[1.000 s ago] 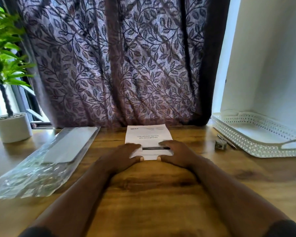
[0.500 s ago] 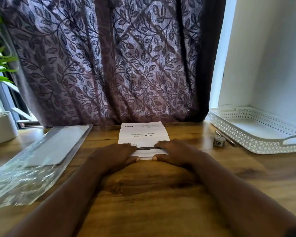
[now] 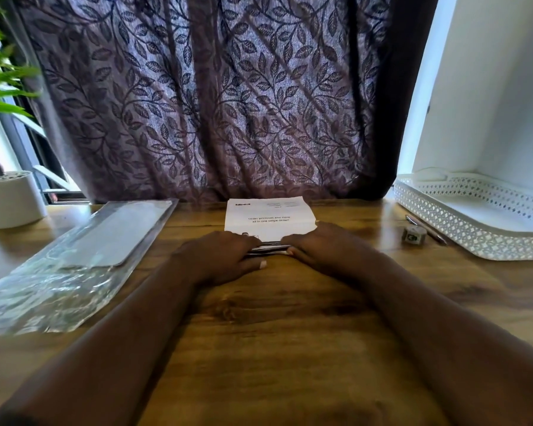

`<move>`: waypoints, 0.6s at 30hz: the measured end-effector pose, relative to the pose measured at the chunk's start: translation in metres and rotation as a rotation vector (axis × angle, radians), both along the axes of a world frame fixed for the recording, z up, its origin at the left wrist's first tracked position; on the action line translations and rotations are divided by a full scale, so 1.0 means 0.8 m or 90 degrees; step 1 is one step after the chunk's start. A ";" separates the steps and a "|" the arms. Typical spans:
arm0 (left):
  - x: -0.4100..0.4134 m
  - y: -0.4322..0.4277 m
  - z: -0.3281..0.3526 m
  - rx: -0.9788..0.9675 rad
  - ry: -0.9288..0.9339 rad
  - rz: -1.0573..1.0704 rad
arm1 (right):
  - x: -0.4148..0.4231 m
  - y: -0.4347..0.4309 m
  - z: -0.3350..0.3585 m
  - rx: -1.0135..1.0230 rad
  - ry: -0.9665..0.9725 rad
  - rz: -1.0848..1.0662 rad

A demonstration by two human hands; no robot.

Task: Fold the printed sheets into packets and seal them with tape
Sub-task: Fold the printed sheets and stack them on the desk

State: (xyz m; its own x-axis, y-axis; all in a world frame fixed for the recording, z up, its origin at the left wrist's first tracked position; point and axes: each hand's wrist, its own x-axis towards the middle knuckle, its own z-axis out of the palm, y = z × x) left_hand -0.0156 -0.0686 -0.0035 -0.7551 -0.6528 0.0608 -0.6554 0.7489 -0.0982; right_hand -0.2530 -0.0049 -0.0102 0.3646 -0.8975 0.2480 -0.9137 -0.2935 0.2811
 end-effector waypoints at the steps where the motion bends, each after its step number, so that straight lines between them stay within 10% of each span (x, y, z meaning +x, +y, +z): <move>1: -0.001 0.000 -0.001 -0.009 0.007 -0.008 | 0.000 0.000 0.000 -0.007 0.001 0.005; 18: 0.032 0.008 -0.002 -0.080 0.059 0.028 | -0.028 0.020 -0.003 -0.024 -0.177 -0.013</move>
State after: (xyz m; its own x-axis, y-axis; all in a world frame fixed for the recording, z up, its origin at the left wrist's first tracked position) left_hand 0.0098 -0.0624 -0.0047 -0.7136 -0.6677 0.2118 -0.6976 0.7051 -0.1274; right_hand -0.2758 0.0110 -0.0126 0.2600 -0.8918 0.3702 -0.9628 -0.2687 0.0287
